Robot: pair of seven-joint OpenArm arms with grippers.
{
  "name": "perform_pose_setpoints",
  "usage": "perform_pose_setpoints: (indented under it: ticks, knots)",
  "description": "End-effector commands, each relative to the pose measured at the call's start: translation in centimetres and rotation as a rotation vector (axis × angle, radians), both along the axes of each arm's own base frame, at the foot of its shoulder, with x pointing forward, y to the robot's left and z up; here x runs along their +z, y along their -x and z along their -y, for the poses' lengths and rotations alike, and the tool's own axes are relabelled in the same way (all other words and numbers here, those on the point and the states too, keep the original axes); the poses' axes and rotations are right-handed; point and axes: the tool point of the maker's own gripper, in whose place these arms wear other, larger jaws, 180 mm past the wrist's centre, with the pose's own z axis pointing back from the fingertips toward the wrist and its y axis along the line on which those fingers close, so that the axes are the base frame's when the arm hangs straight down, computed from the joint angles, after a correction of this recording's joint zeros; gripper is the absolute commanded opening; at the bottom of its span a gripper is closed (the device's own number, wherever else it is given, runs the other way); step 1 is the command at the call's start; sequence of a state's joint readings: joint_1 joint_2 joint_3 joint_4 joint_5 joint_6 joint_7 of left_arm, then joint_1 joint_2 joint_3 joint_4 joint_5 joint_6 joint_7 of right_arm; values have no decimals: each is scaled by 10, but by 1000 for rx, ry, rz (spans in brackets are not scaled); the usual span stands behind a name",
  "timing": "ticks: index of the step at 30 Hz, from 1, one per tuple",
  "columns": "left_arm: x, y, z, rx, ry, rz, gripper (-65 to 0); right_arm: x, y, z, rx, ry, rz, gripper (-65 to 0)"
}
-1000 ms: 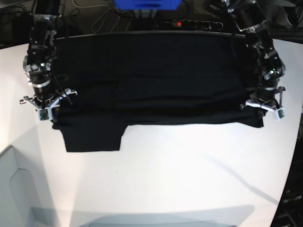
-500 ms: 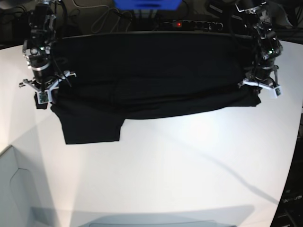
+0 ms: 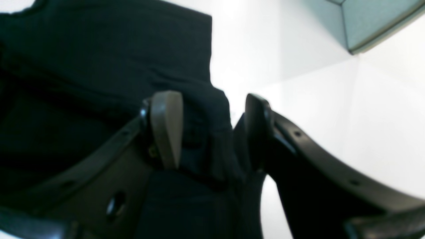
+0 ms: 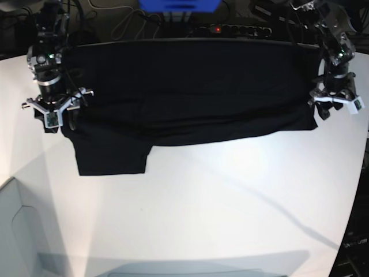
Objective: Fold the T-shirt properly
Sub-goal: 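Regrasp the folded layers near the hem with both grippers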
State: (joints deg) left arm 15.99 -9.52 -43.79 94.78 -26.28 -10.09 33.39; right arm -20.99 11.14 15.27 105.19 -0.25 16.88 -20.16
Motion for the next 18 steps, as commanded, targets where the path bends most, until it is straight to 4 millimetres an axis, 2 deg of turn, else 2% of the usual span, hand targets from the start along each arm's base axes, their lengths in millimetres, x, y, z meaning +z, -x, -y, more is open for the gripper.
perform_pose_setpoints:
  ticks: [1, 8, 14, 18]
  knots:
    - [18, -14, -5, -7, -25, 64, -315, 12, -5, 0, 7, 6, 41, -341]
    - [21, -34, -5, 3, 1, 102, -315, 10, -3, -3, 8, 0, 39, -341]
    - [-5, -39, -8, 30, 66, 68, -315, 10, -3, -2, 5, 1, 37, -341]
    - [-11, -46, 4, -25, 63, 42, -315, 10, -3, -3, 3, -4, 37, -341]
